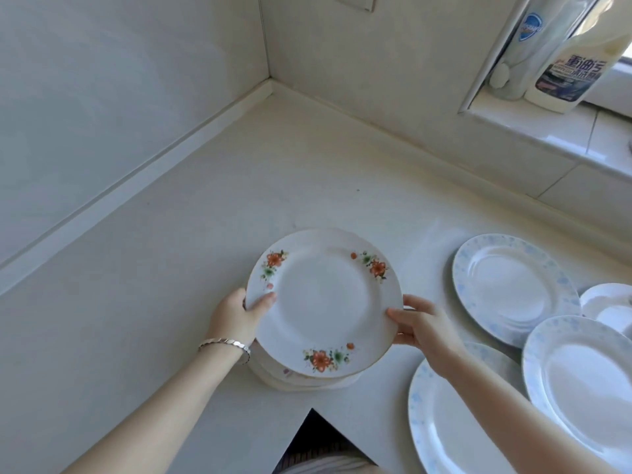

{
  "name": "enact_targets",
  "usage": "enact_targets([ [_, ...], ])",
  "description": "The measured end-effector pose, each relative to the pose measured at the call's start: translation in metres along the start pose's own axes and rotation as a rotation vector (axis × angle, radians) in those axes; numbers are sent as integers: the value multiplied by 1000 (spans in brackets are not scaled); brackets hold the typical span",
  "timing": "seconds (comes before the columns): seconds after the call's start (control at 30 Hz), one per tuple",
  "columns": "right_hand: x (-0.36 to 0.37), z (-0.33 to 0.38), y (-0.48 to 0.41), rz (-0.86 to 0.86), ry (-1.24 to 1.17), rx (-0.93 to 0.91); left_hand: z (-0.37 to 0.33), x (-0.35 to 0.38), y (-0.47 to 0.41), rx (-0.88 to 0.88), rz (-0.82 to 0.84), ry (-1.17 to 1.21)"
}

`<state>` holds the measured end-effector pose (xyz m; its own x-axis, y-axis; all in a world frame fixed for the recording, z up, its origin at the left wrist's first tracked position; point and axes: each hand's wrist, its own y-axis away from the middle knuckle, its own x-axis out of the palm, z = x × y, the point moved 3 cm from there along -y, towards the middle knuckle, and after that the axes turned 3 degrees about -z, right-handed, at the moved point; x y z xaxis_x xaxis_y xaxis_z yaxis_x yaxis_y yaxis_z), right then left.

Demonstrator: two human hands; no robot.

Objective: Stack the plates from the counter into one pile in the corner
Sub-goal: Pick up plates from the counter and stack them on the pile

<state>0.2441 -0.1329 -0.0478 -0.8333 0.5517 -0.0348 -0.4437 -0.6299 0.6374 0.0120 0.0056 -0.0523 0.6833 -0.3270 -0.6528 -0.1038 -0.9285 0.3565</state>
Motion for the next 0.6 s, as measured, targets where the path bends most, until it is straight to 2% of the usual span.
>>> enact_targets([
  [0.23,26,-37,8,-93,407,-101,38,-4,-4,-61,44,-332],
  [0.4,31,-47,4,-142,580,-172,47,-1,-5,-46,52,-434],
  [0.6,31,-47,-2,-173,710,-171,44,4,-6,-12,39,-544],
])
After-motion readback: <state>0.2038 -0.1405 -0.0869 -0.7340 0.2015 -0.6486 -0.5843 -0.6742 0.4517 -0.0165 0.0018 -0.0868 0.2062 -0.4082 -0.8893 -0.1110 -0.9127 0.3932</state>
